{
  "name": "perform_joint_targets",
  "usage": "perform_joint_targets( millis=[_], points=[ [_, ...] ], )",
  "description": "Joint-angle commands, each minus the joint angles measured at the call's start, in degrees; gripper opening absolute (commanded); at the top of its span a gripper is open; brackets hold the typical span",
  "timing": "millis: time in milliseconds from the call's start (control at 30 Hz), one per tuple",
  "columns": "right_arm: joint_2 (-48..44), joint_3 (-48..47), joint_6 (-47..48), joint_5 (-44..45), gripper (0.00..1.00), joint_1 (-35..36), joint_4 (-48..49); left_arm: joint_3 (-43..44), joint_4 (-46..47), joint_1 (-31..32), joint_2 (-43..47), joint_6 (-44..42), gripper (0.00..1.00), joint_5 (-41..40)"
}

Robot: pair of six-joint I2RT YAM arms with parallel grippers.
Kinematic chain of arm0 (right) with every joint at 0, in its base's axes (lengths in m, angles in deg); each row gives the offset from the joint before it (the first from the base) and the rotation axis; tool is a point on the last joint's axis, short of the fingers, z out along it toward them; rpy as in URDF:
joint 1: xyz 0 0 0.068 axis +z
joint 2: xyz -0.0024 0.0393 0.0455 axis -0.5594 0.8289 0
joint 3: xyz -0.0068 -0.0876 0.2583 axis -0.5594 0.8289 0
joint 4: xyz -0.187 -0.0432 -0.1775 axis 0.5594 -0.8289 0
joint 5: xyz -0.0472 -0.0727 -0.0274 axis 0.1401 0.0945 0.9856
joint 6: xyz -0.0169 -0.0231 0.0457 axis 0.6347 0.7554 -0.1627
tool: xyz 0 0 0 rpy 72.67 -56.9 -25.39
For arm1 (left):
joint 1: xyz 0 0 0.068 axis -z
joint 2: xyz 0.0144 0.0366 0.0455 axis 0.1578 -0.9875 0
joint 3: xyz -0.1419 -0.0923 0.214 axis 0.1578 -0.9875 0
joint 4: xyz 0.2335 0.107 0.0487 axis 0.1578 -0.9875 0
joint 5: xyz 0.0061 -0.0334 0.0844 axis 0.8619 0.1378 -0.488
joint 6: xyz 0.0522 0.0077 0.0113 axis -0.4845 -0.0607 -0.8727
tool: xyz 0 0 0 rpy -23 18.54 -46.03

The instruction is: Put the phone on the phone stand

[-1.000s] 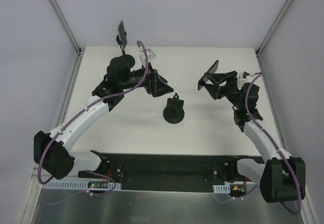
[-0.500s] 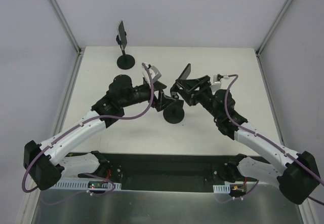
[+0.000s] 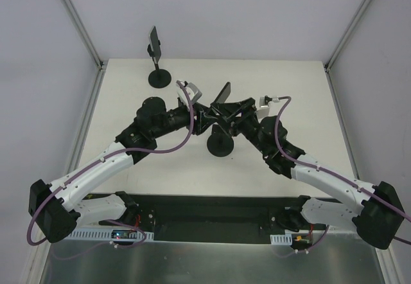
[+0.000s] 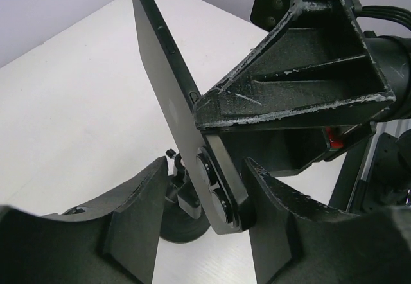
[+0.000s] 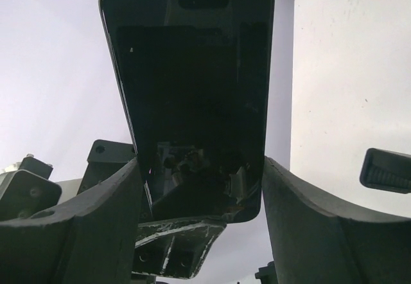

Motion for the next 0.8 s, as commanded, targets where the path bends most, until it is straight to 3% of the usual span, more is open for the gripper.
perform_joint_targets(
  millis=[0, 133, 233, 267, 333, 433, 467, 533, 567, 600, 767],
  points=[
    [-0.9, -4.0, -0.4, 2.6, 0.01, 1.5, 6.4, 1.0, 2.2, 0.4, 0.6, -0.8, 0.48, -1.4],
    [-0.8, -4.0, 0.0, 3.3, 0.01, 3.4, 6.3, 0.6, 2.1, 0.4, 1.6, -1.1, 0.35, -2.8],
    [-1.1, -3.8, 0.2, 3.9, 0.01, 4.7, 5.5, 0.2, 2.1, 0.4, 2.7, -1.6, 0.16, -4.6],
    [-1.2, -3.8, 0.2, 3.7, 0.01, 5.0, 4.9, 0.2, 1.9, 0.4, 2.9, -1.8, 0.01, -5.1],
    [-2.0, -3.7, 0.7, 3.2, 0.06, 5.0, 3.7, 0.1, 1.7, 0.4, 3.5, -1.7, 0.00, -6.2],
    [-4.9, -4.4, 5.4, 3.0, 0.45, 5.0, -2.2, 0.1, 1.7, 0.5, 4.0, -1.7, 0.00, -6.2],
    [-6.0, -4.8, 7.3, 3.4, 0.64, 5.0, -4.6, 0.1, 1.7, 0.4, 4.1, -1.5, 0.00, -6.2],
    [-9.6, -6.9, 15.9, 4.0, 0.81, 4.9, -13.6, 0.4, 1.5, 0.4, 4.3, -1.2, 0.00, -6.2],
    [-10.8, -7.9, 19.3, 5.2, 0.94, 4.8, -17.5, 0.7, 0.5, 0.4, 4.6, -0.8, 0.00, -6.2],
    [-13.1, -9.2, 22.5, 6.1, 0.99, 4.7, -25.8, 1.1, 0.1, 0.4, 4.6, -0.6, 0.00, -6.1],
    [-18.5, -16.7, 43.8, 5.3, 0.96, 4.0, -45.7, 3.7, -2.2, 0.3, 4.7, 1.6, 0.00, -1.8]
  ],
)
